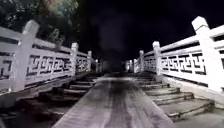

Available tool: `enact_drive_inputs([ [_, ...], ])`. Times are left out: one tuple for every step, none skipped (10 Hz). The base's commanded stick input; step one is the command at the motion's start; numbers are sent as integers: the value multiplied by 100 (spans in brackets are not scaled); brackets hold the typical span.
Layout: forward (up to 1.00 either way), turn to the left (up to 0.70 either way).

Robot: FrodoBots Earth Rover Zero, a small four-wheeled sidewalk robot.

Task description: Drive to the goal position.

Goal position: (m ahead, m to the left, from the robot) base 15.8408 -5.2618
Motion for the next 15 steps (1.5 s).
enact_drive_inputs([
  [45, 0],
  [45, 0],
  [45, 0],
  [45, 0],
  [45, 0],
  [45, 0],
  [45, 0],
  [45, 0],
  [45, 0],
  [45, 0],
  [45, 0],
  [45, 0],
  [45, 0],
  [45, 0],
  [45, 0],
])
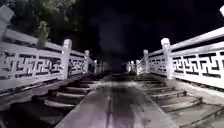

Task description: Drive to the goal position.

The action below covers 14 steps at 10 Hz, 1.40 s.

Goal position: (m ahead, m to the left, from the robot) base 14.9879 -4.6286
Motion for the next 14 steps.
enact_drive_inputs([
  [45, 0],
  [45, -5],
  [45, -18],
  [45, -27],
  [45, -15],
  [45, 0],
  [45, 0],
  [45, 0],
  [45, 0],
  [45, 0],
  [45, 0],
  [45, 0],
  [45, 0],
  [45, 0],
])
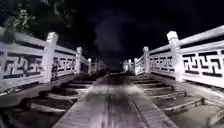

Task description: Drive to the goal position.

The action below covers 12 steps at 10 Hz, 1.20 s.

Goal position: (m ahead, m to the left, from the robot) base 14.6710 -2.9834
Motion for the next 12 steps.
enact_drive_inputs([
  [45, 0],
  [45, 0],
  [45, 0],
  [45, 0],
  [45, 0],
  [45, 0],
  [45, 0],
  [45, 0],
  [45, 0],
  [45, 0],
  [45, 0],
  [45, 0],
])
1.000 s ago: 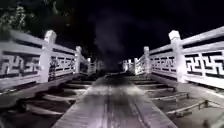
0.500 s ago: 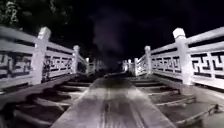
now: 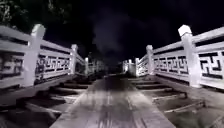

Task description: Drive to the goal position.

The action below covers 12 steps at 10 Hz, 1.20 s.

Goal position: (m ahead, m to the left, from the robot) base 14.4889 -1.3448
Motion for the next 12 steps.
enact_drive_inputs([
  [45, 0],
  [45, 0],
  [45, 0],
  [45, 0],
  [45, 0],
  [45, 0],
  [66, 0],
  [70, 0],
  [70, 0],
  [70, 0],
  [70, 0],
  [70, 0],
])
